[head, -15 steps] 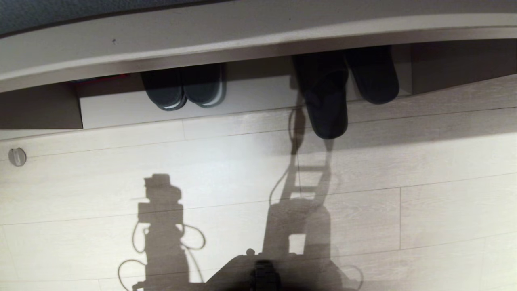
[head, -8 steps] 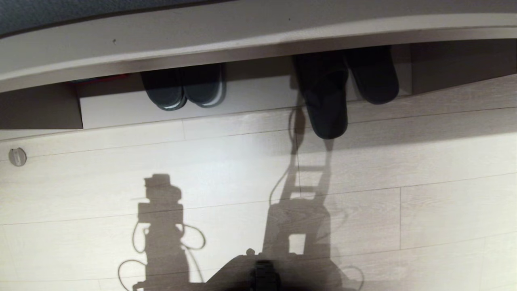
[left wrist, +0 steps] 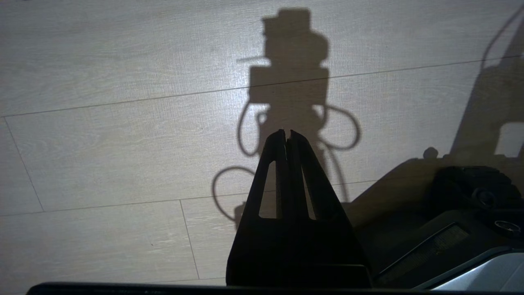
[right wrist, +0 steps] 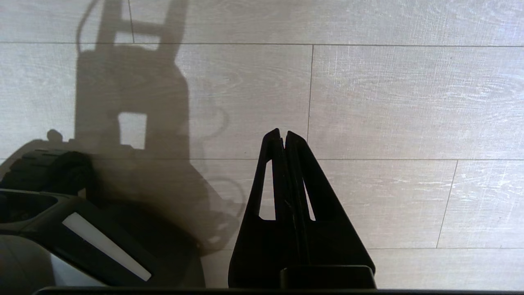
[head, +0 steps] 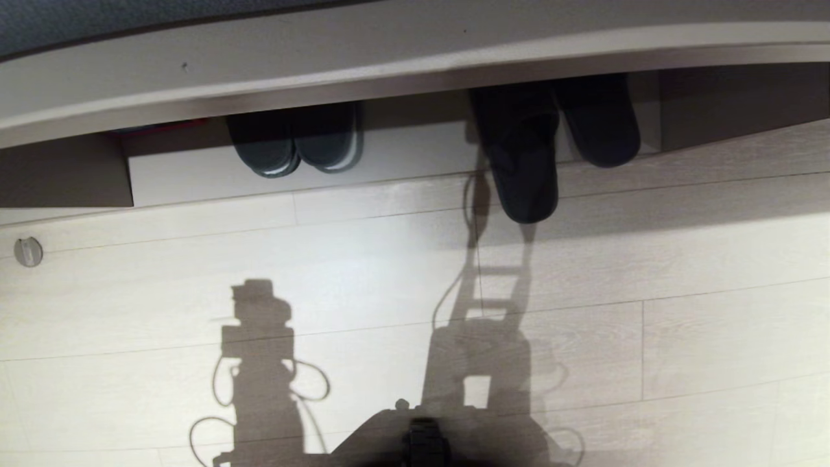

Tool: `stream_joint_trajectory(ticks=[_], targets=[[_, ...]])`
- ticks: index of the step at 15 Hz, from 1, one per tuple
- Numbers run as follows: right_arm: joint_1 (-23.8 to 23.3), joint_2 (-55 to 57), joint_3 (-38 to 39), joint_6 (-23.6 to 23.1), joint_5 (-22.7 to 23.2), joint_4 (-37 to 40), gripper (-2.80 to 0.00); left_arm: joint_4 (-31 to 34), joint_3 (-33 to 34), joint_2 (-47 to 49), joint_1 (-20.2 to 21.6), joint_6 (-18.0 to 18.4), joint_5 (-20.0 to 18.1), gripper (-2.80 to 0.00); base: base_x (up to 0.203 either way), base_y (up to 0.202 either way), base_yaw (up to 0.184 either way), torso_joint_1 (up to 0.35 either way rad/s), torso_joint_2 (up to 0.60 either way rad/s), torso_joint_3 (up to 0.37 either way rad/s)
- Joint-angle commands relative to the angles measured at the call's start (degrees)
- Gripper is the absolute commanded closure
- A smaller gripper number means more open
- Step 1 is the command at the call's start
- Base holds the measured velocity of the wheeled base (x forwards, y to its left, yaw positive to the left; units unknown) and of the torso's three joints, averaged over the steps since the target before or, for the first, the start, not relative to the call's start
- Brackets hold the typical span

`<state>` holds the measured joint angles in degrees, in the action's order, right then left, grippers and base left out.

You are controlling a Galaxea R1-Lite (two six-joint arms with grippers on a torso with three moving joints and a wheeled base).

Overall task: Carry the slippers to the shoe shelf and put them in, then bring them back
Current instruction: Pick up the slippers in the shoe cabinet

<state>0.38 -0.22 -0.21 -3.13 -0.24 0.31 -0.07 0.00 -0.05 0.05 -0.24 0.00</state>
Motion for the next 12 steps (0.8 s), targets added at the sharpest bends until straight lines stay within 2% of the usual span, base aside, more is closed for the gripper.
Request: stream_joint_trajectory(ticks=[1,8,12], targets=[[0.06,0.31,0.21,0.06,-0.02,0.04,0.0,-0.01,0.0,0.05,0.03,-0.02,0.0,0.0,0.0,0.0,0.0,0.0,0.0,0.0],[0.0,0.31,0.18,-0.38,0.16,0.04,0.0,-0.01,0.0,0.05,-0.05,-0.2,0.0,0.0,0.0,0.0,0.0,0.0,0.0,0.0],[-0.03,0.31,0.2,-0.38,0.07,0.04,0.0,-0.01,0.0,0.05,0.04,-0.2,0.0,0.0,-0.187,0.0,0.002,0.002,0.0,0.003]])
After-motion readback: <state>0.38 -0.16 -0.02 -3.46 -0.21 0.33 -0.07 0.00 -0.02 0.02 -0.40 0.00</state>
